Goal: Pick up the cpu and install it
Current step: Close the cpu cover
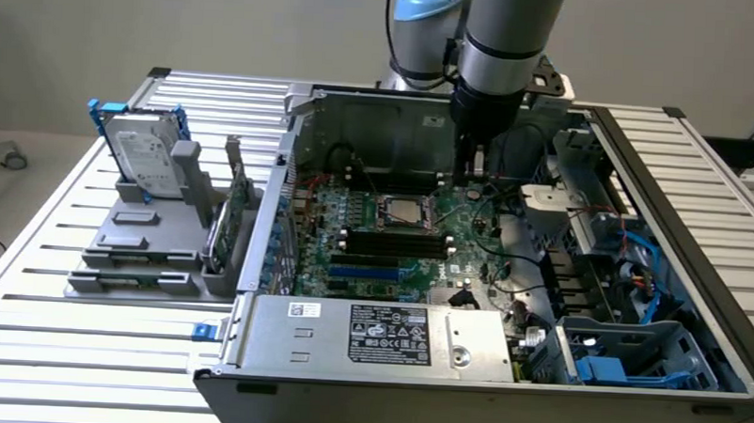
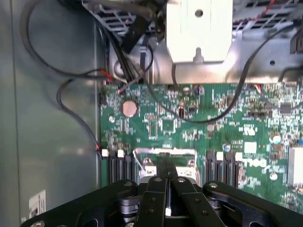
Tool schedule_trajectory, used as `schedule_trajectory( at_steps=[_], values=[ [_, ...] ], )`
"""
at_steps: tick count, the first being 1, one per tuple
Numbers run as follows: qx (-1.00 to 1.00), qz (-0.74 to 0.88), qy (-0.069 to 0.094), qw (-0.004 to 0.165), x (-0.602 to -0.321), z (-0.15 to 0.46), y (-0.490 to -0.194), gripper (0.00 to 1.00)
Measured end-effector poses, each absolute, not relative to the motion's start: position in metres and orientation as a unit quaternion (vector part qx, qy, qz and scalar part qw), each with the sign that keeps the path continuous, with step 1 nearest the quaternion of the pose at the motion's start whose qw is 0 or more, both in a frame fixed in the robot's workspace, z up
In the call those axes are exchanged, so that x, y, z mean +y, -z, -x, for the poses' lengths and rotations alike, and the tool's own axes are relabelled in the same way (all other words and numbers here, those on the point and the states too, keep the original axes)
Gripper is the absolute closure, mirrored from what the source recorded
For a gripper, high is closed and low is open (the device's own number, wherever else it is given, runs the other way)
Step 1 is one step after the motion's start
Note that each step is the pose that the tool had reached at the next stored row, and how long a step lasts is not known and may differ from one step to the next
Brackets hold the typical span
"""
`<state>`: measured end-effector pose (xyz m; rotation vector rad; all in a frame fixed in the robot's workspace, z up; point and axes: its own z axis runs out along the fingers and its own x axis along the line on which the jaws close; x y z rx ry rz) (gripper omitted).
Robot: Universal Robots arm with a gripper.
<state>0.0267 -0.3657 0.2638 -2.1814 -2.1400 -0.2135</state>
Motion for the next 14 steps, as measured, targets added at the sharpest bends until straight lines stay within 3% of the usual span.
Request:
schedule_trajectory(
  at_steps=[14],
  values=[
    [-0.698, 0.711, 0.072, 0.042, -0.366, -0.066, -0.254, 0.89]
  ],
)
